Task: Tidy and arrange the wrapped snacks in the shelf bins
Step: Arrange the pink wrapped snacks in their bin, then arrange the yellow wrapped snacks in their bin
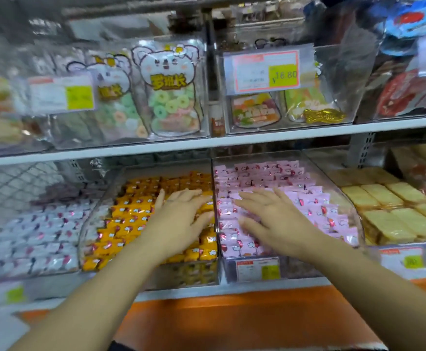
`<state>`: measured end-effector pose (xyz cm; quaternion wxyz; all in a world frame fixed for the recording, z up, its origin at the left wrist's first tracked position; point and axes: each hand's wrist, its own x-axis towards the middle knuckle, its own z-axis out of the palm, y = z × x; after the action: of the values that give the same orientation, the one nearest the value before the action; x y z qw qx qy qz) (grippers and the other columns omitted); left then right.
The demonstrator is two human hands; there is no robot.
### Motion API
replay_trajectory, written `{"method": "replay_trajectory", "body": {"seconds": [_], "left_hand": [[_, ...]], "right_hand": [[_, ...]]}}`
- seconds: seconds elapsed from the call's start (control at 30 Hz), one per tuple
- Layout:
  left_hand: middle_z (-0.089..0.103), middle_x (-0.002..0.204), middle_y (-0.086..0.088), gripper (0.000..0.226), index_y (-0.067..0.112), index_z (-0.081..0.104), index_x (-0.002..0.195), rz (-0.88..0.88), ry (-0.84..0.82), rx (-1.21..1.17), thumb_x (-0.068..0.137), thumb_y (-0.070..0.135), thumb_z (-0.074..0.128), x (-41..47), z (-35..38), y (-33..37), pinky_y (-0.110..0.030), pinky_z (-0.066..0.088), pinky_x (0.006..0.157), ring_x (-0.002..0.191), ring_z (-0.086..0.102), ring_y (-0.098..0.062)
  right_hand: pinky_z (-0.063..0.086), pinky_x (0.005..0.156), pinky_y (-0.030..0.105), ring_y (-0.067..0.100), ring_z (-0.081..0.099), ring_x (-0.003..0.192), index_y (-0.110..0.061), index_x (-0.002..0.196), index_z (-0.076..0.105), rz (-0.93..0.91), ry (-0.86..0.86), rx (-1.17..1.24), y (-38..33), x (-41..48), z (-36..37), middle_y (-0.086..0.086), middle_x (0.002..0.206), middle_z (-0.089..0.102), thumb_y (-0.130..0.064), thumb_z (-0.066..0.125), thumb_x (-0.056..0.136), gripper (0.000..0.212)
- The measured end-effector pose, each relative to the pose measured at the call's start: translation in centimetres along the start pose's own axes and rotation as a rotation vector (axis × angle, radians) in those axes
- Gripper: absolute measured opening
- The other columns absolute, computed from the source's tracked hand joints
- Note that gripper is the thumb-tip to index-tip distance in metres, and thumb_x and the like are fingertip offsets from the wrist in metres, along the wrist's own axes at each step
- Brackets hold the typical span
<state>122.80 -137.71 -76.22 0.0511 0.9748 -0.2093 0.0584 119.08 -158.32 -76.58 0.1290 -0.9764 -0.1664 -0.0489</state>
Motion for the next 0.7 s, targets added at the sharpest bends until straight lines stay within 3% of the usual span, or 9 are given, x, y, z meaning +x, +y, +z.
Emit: {"method": "replay_trajectory", "body": {"seconds": [0.17,0.3,0.5,0.7], "left_hand": [[0.011,0.158,0.012,0.057,0.042,0.016,0.148,-0.05,-0.11,0.034,0.094,0.061,0.023,-3.7,1.2,-3.1,-0.051,-0.001,0.115,0.146,0.008,-0.015],[-0.004,0.159,0.012,0.059,0.047,0.003,0.147,-0.086,-0.208,0.008,0.091,0.066,0.009,-3.9,3.1,-3.6,-0.057,-0.006,0.114,0.147,-0.006,-0.018],[-0.012,0.157,0.014,0.056,0.045,-0.002,0.147,-0.131,-0.234,0.013,0.095,0.06,0.008,-1.9,4.1,-3.9,-0.061,-0.007,0.111,0.145,-0.014,-0.02],[-0.013,0.158,0.01,0.056,0.043,-0.005,0.148,-0.158,-0.292,0.032,0.096,0.059,0.009,-1.1,3.7,-3.6,-0.062,-0.007,0.111,0.145,-0.012,-0.023]], "right_hand": [[0.015,0.115,0.034,0.018,0.02,0.141,-0.025,0.144,0.035,-0.09,-0.054,-0.007,-5.0,2.4,2.8,-0.001,0.158,0.013,-0.039,0.043,0.097,0.05],[0.029,0.109,0.029,0.014,0.022,0.141,-0.025,0.142,0.039,-0.051,-0.043,0.023,-5.3,2.7,3.2,-0.008,0.158,0.008,-0.034,0.047,0.096,0.048],[0.027,0.107,0.022,0.011,0.021,0.141,-0.024,0.144,0.034,-0.075,-0.057,-0.039,-5.5,2.4,3.1,-0.01,0.157,0.01,-0.032,0.043,0.098,0.048],[0.023,0.111,0.026,0.014,0.02,0.142,-0.021,0.144,0.035,-0.065,-0.057,-0.062,-5.9,2.2,2.9,-0.006,0.158,0.011,-0.032,0.043,0.098,0.048]]}}
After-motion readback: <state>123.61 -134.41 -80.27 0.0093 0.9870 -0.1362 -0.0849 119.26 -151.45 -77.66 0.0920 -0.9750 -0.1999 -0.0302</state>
